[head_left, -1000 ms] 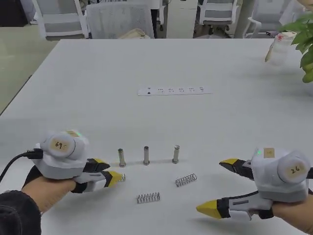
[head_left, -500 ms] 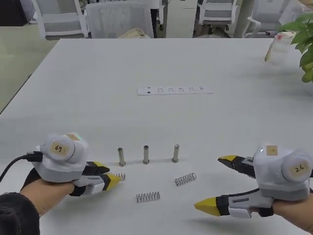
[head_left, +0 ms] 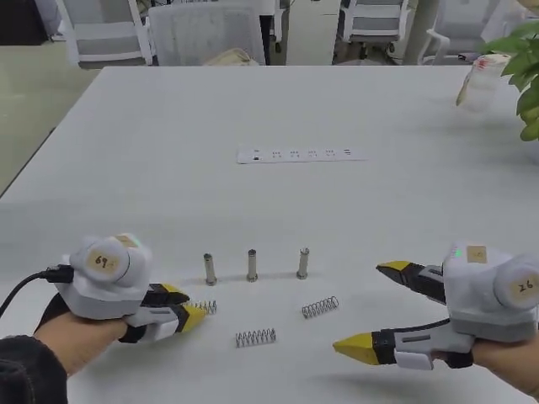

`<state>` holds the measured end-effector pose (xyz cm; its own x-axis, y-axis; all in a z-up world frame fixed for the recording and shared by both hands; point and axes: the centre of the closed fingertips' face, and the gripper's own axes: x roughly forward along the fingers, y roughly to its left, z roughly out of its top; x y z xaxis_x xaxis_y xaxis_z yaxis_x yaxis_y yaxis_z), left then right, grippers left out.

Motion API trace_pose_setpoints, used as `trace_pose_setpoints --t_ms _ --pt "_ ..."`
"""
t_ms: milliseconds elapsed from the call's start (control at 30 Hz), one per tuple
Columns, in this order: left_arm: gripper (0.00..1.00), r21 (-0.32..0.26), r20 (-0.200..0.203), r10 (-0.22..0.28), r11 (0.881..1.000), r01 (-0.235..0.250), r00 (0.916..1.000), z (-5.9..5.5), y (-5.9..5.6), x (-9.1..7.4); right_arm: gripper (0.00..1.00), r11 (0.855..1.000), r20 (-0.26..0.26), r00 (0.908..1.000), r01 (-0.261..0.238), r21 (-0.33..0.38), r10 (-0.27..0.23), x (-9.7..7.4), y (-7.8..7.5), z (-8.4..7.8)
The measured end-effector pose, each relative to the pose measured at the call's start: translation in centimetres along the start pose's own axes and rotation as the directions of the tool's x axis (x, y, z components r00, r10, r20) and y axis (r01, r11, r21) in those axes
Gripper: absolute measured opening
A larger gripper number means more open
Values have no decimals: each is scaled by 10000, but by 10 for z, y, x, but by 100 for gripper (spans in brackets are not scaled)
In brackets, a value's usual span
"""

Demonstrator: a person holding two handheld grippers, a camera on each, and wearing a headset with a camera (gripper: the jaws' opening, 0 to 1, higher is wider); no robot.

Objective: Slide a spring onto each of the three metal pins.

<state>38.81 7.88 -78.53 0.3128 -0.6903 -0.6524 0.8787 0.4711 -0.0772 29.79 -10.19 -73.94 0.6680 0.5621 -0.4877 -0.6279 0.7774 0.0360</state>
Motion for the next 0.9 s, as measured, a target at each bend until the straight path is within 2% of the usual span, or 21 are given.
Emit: trace_pose_setpoints --t_ms 267,500,767,900 --pt "12 47 -187 -3 10000 3 9998 -10 -5 -3 85 10000 -13 10000 19 -15 -19 0 1 0" --pt "3 88 -95 172 9998 -171 9998 -10 -2 -5 85 10000 -56 10000 22 -67 -22 0 1 0" --pt "3 112 -95 174 9998 -173 9998 -10 -3 -6 85 10000 -71 10000 37 -85 -37 0 0 0" --pt "3 156 95 87 9998 -89 9999 -7 -6 -10 85 9999 -42 10000 69 -87 -69 -1 0 1"
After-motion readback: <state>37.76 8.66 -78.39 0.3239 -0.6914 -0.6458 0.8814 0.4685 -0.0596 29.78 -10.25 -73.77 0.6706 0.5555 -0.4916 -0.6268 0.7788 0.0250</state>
